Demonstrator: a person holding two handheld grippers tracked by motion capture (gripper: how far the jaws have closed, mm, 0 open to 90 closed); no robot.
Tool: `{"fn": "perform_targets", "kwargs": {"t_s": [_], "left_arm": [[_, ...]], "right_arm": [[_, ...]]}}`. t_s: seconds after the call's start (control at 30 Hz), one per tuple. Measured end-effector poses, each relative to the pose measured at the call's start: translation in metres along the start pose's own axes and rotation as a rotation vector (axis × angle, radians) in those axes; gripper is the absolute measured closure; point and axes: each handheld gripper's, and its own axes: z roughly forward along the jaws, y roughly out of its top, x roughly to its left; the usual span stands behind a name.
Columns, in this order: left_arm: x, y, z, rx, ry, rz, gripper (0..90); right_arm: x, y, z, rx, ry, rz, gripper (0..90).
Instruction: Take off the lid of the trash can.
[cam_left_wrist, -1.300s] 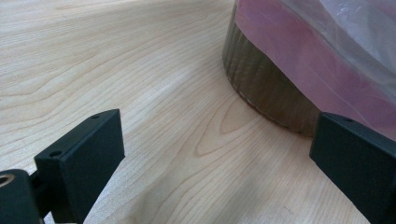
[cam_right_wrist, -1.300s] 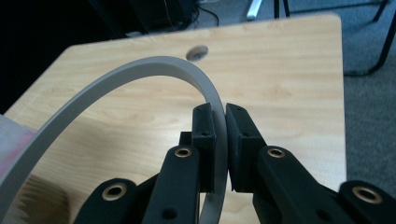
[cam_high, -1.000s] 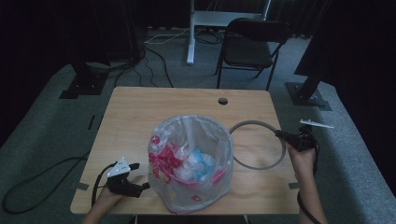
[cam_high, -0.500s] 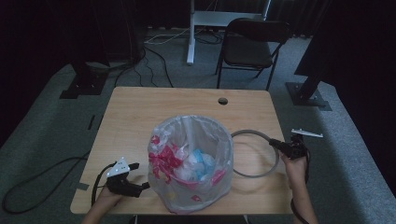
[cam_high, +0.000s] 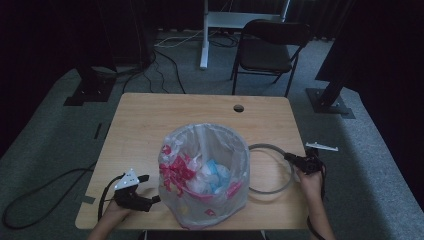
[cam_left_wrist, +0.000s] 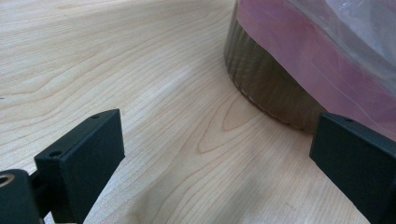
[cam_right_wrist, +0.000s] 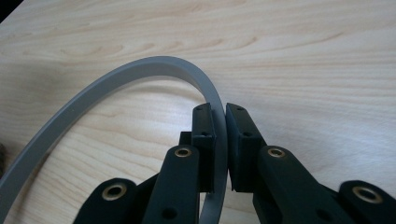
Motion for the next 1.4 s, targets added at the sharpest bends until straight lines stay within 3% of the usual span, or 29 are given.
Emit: {"fn": "perform_targets", "kwargs": {"t_s": [0.4, 0.73, 0.83, 0.93, 1.0, 1.03, 1.07, 1.17, 1.2, 1.27, 1.33, 1.4], "left_arm": [[0.000, 0.000, 0.000, 0.000, -0.004, -0.002, 3.1], [-0.003, 0.001, 0.001, 0.005, -0.006, 0.011, 3.1], [-0.002, 0.001, 0.001, 0.001, -0.007, 0.007, 3.1], [-0.001, 0.001, -0.001, -0.005, -0.006, 0.000, 3.1], [-0.001, 0.001, -0.001, -0.004, -0.005, 0.001, 3.1], [-0.002, 0.001, -0.001, -0.003, -0.007, 0.002, 3.1], [-0.002, 0.001, -0.001, -0.002, -0.010, 0.005, 3.1], [-0.003, 0.001, 0.000, 0.002, -0.017, 0.008, 3.1], [-0.003, 0.002, 0.000, 0.002, -0.018, 0.009, 3.2], [-0.003, 0.002, -0.001, -0.003, -0.021, 0.007, 3.2], [-0.003, 0.003, -0.003, -0.011, -0.023, 0.002, 3.2], [-0.003, 0.004, -0.007, -0.023, -0.022, -0.003, 3.1]], "right_arm": [[-0.005, -0.009, 0.004, -0.009, 0.024, 0.007, 83.0], [-0.010, -0.016, 0.007, 0.039, 0.028, -0.008, 80.4], [-0.011, -0.016, 0.008, 0.053, 0.028, -0.007, 70.8], [-0.012, -0.015, 0.005, 0.034, 0.050, 0.015, 45.0], [-0.014, -0.014, 0.002, 0.042, 0.104, 0.022, 34.6], [-0.014, -0.014, 0.000, 0.045, 0.112, 0.018, 33.6], [-0.013, -0.013, -0.003, 0.040, 0.091, 0.020, 35.6], [-0.005, -0.010, -0.010, 0.003, 0.004, -0.043, 36.5], [-0.003, -0.008, -0.011, -0.002, -0.004, -0.050, 28.8], [0.000, -0.005, -0.008, 0.051, -0.006, -0.050, 28.1], [0.006, -0.003, -0.008, 0.029, -0.048, -0.109, 19.8], [0.010, 0.000, -0.009, 0.015, 0.017, -0.133, 20.0]]}}
